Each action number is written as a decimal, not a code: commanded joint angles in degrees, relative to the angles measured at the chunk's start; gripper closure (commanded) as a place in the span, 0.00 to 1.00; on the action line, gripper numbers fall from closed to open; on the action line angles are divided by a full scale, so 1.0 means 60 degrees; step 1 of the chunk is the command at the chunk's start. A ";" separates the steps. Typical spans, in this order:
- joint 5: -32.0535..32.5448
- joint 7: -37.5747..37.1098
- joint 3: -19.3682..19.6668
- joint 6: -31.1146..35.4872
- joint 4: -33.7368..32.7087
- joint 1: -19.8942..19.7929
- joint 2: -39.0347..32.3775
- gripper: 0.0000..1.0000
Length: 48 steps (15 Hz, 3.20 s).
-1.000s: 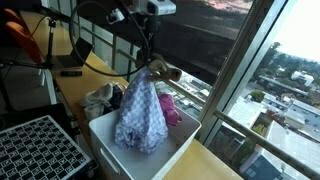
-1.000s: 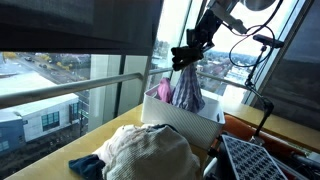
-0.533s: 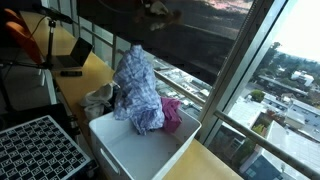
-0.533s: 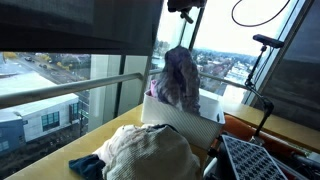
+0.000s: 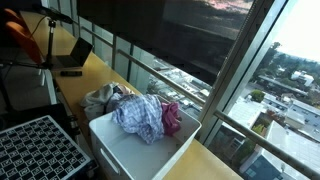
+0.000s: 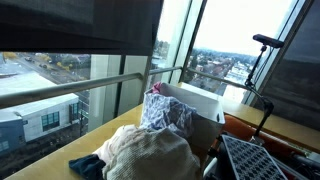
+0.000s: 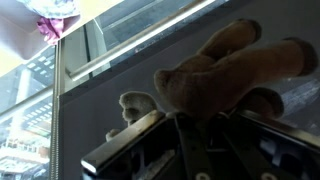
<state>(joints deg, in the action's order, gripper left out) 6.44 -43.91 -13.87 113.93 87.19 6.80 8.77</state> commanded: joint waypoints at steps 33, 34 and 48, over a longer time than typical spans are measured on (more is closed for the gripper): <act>-0.1987 0.4497 0.2347 0.3366 0.6300 -0.1211 -0.0347 0.00; -0.2030 0.4814 0.2544 0.3104 0.5983 -0.1389 -0.0425 0.00; -0.3684 0.6575 0.2736 0.3588 0.3795 -0.2131 -0.5215 0.00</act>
<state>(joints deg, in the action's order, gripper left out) -12.99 -6.06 3.76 135.11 113.89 -5.28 -17.16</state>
